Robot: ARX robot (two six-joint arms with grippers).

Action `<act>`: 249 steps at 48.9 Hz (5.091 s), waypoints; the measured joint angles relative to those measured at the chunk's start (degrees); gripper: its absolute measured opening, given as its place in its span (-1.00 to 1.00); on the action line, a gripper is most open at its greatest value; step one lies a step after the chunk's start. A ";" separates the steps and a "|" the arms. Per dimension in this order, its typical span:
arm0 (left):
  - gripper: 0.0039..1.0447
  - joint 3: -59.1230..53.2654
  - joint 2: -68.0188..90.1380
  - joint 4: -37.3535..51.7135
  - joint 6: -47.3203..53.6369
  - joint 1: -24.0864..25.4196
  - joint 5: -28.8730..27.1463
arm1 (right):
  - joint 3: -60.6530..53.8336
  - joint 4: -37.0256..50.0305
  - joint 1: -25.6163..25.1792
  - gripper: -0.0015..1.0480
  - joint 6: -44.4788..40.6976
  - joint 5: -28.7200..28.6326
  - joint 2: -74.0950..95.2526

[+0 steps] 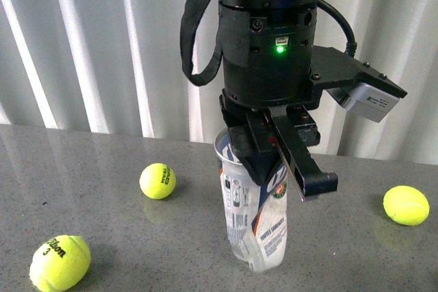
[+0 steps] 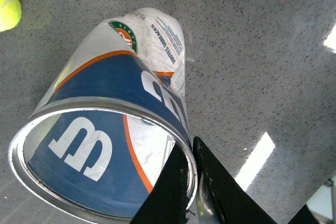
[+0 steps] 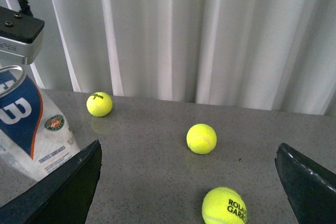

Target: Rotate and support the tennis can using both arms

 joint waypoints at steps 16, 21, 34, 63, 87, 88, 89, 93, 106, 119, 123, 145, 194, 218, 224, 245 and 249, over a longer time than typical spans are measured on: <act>-0.94 12.46 6.51 -5.79 4.02 -0.76 -2.32 | 0.00 0.00 0.00 0.87 -0.02 0.00 -0.02; -0.94 12.48 7.04 -5.99 4.26 -1.38 -2.45 | 0.00 0.00 0.00 0.87 -0.02 0.00 -0.02; -0.94 7.39 6.99 -4.09 4.50 -3.04 -2.47 | 0.00 0.00 0.00 0.87 -0.02 0.00 -0.02; -0.94 5.70 6.88 -2.05 4.48 -3.72 -3.28 | 0.00 0.00 0.00 0.87 -0.02 0.00 0.00; 0.44 5.70 6.91 -1.68 4.79 -3.74 -3.80 | 0.00 0.00 0.00 0.87 -0.02 0.00 -0.02; 0.51 5.70 6.91 -1.68 4.83 -3.74 -3.82 | 0.00 0.00 0.00 0.87 -0.02 0.00 -0.02; 0.61 5.73 6.91 -1.70 4.83 -3.74 -3.80 | 0.00 0.00 0.00 0.87 -0.02 0.00 -0.02; 0.88 6.25 6.91 -2.03 4.81 -3.74 -3.80 | 0.00 0.00 0.00 0.87 -0.02 0.00 -0.02; 0.88 11.56 6.93 -4.28 3.93 -3.74 -2.67 | 0.00 0.00 0.00 0.87 -0.02 0.00 -0.02; 0.88 26.21 4.28 -2.34 -3.13 -2.08 8.94 | 0.00 0.00 0.00 0.87 -0.02 0.00 -0.02; 0.88 19.69 -3.30 7.72 -6.78 0.09 11.23 | 0.00 0.00 0.00 0.87 -0.02 0.00 -0.02; 0.75 -30.42 -45.51 47.95 -28.94 19.02 11.28 | 0.00 0.00 0.00 0.87 -0.02 -0.02 0.00; -0.93 -105.07 -87.54 89.42 -44.57 38.23 4.50 | 0.00 0.00 0.00 0.87 0.00 0.00 -0.02; -0.93 -110.12 -98.29 83.82 -44.70 38.25 4.68 | 0.00 0.00 0.00 0.87 -0.02 0.02 -0.02; -0.93 -111.08 -101.35 81.70 -44.70 38.25 4.66 | 0.00 0.00 0.00 0.87 0.00 0.00 -0.02; -0.93 -111.58 -108.17 77.11 -44.72 38.25 4.68 | 0.00 0.00 0.00 0.87 -0.02 0.00 -0.02; -0.93 -111.58 -109.22 76.08 -44.72 38.25 4.70 | 0.00 0.00 0.00 0.87 -0.02 0.00 -0.02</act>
